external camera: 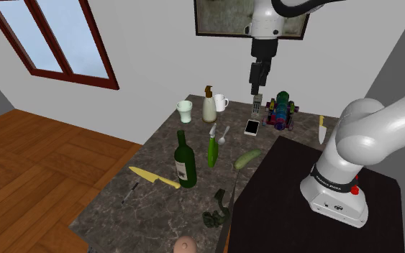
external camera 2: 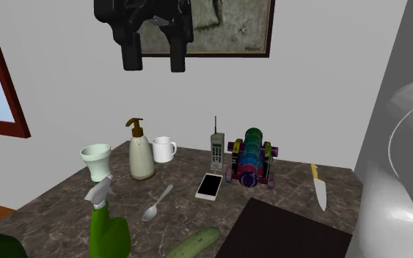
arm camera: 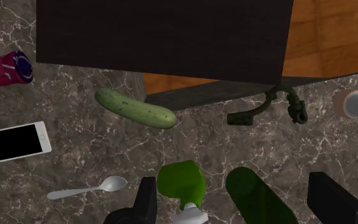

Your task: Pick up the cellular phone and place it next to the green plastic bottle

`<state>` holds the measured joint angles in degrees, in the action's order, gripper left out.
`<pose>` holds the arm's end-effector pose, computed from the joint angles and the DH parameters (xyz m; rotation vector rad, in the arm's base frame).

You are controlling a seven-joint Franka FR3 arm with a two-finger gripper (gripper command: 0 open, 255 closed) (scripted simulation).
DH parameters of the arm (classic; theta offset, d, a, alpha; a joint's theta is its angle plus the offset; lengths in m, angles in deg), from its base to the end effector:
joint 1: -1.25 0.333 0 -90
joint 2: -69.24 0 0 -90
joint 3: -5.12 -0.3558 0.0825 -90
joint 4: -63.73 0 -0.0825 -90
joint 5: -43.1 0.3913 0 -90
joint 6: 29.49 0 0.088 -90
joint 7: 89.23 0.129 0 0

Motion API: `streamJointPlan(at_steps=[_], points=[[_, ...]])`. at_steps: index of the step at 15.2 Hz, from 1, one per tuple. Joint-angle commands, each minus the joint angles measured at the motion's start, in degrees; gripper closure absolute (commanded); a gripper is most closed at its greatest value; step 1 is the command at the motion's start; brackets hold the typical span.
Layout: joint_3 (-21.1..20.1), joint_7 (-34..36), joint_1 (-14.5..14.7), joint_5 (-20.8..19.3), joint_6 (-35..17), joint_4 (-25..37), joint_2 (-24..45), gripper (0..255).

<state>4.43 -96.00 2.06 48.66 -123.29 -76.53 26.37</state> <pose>0.2965 0.0205 0.5476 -3.0424 -0.2002 0.0890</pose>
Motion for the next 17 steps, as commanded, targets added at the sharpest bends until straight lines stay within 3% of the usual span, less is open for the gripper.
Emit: streamJointPlan(at_steps=[1,17], points=[[0.0,0.0,0.0,0.0,0.0,0.0,0.0,0],[9.6,-1.3,-9.0,-4.1,-19.2,6.0,25.9,0]])
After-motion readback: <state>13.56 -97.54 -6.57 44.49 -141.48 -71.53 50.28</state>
